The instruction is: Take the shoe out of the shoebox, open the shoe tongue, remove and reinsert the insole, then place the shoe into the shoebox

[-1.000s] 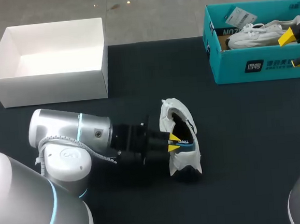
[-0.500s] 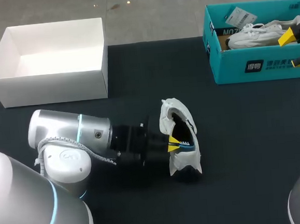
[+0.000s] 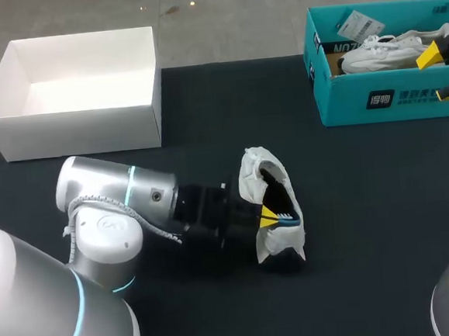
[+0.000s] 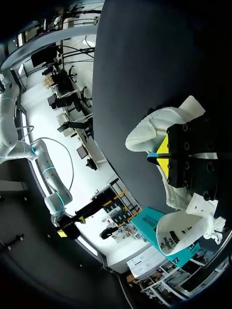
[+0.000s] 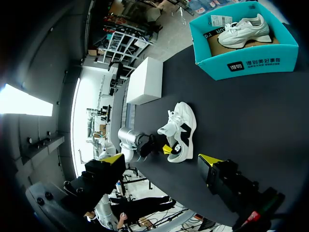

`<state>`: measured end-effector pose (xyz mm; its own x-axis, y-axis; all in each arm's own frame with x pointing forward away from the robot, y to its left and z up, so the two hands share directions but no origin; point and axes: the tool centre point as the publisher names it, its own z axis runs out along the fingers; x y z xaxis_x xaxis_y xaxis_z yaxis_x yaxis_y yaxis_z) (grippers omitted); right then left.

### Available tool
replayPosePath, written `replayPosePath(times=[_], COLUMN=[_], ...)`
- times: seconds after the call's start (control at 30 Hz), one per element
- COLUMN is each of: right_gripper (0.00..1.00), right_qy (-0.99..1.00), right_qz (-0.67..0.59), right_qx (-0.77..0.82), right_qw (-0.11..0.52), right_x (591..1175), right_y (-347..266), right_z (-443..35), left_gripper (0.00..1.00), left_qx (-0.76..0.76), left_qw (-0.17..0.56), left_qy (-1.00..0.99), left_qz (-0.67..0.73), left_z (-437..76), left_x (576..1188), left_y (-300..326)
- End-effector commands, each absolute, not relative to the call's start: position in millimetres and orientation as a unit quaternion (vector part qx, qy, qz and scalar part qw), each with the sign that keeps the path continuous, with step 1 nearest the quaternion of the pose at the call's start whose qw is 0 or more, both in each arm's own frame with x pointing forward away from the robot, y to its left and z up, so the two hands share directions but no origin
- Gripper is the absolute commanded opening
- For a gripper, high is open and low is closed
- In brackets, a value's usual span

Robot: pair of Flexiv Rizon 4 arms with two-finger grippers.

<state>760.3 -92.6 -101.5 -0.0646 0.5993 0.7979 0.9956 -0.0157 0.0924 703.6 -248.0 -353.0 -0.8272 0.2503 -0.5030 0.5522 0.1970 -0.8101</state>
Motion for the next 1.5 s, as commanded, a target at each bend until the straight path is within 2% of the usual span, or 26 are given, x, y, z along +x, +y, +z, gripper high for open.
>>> replayPosePath(times=[0.03,0.07,0.17,0.3,0.57,0.67,0.73,0.77,0.8,0.93,1.13,1.2,1.5], right_gripper=[1.0,1.0,1.0,1.0,1.0,1.0,1.0,1.0,1.0,1.0,1.0,1.0,1.0], right_qy=[-0.641,-0.641,-0.641,-0.641,-0.641,-0.641,-0.641,-0.641,-0.641,-0.641,-0.641,-0.641,-0.641], right_qz=[-0.347,-0.347,-0.347,-0.347,-0.347,-0.347,-0.347,-0.347,-0.347,-0.347,-0.347,-0.347,-0.347], right_qx=[-0.623,-0.623,-0.623,-0.623,-0.623,-0.623,-0.623,-0.623,-0.623,-0.623,-0.623,-0.623,-0.623], right_qw=[0.284,0.284,0.284,0.284,0.284,0.284,0.284,0.284,0.284,0.284,0.284,0.284,0.284], right_x=[761,761,761,761,761,761,761,761,761,761,761,761,761], right_y=[-92,-92,-92,-92,-92,-92,-92,-92,-92,-92,-92,-92,-92], right_z=[-102,-102,-102,-102,-102,-102,-102,-102,-102,-102,-102,-102,-102], left_gripper=[0.2,0.32,0.4,0.44,0.42,0.37,0.25,0.16,0.0,0.0,0.0,0.0,0.0], left_qx=[0.269,0.269,0.269,0.268,0.277,0.279,0.282,0.284,0.287,0.305,0.398,0.406,0.406], left_qw=[0.122,0.123,0.126,0.129,0.13,0.13,0.132,0.132,0.13,0.091,-0.064,-0.103,-0.103], left_qy=[0.765,0.766,0.769,0.771,0.767,0.766,0.766,0.766,0.768,0.771,0.777,0.758,0.758], left_qz=[-0.573,-0.571,-0.566,-0.563,-0.564,-0.564,-0.562,-0.561,-0.558,-0.551,-0.483,-0.5,-0.5], left_z=[-349,-347,-344,-339,-331,-326,-323,-322,-321,-318,-312,-309,-309], left_x=[707,706,705,705,705,705,705,705,706,711,716,716,716], left_y=[-252,-250,-247,-243,-241,-240,-239,-239,-239,-231,-221,-222,-222])
